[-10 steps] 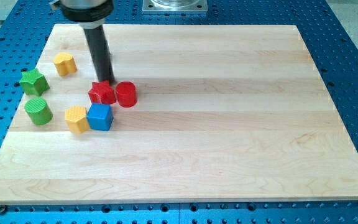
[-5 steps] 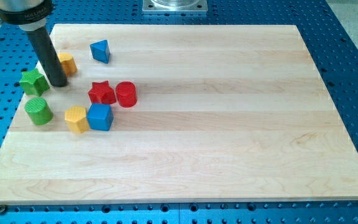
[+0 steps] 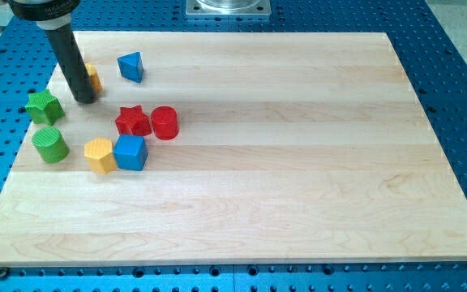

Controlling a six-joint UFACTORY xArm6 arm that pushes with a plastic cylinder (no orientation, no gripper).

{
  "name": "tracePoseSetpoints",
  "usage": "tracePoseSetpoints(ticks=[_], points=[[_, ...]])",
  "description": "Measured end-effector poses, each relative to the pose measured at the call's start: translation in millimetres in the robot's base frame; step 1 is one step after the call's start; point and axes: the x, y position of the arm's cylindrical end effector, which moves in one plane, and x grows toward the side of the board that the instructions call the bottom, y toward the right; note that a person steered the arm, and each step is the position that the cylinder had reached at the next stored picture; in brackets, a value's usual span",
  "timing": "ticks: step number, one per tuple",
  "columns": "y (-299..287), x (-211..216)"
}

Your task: Push the yellow heart slightly upwards

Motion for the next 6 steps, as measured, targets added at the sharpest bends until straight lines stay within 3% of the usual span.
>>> tracePoseSetpoints(ticks=[4, 6], points=[[24.3, 6.4], [24.3, -11.8]])
